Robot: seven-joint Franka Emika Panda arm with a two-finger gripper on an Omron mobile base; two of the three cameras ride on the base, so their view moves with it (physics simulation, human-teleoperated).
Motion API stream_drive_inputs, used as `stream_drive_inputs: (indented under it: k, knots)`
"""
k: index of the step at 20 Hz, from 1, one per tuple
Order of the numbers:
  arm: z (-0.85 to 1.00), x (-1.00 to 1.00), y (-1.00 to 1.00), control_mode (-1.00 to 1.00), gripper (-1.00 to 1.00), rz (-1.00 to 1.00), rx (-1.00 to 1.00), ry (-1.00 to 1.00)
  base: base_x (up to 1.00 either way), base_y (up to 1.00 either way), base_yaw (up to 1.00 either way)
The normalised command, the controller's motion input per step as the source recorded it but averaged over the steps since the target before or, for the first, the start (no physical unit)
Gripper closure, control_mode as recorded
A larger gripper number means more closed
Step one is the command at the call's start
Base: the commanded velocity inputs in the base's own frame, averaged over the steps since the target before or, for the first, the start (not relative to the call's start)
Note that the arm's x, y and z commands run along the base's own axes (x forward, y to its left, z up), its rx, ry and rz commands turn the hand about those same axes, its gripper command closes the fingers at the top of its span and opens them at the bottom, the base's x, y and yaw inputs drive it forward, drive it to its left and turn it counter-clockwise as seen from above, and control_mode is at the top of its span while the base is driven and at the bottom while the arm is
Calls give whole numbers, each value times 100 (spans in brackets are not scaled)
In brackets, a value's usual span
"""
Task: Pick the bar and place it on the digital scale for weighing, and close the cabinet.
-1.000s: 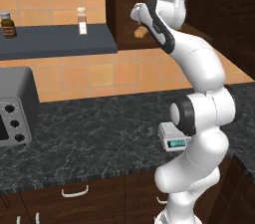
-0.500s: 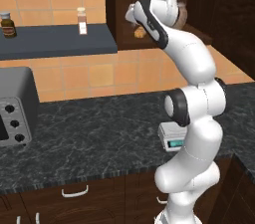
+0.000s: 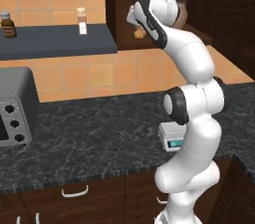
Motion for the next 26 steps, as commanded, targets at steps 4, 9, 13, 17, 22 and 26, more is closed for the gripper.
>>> stream_drive_inputs:
  k: [4,9,13,17,22,26]
  knots:
    - [-100,0,23,-100,100,0,-2,33,0,0,0]
    - [-56,-5,6,-100,100,0,1,23,0,0,0]
    - [30,-30,0,-100,100,-1,6,1,0,0,0]
    - [33,-96,1,-100,100,-10,24,12,0,0,0]
    - [2,-100,7,-100,100,-12,15,22,0,0,0]
    - [-35,-100,16,-100,100,-9,9,33,0,0,0]
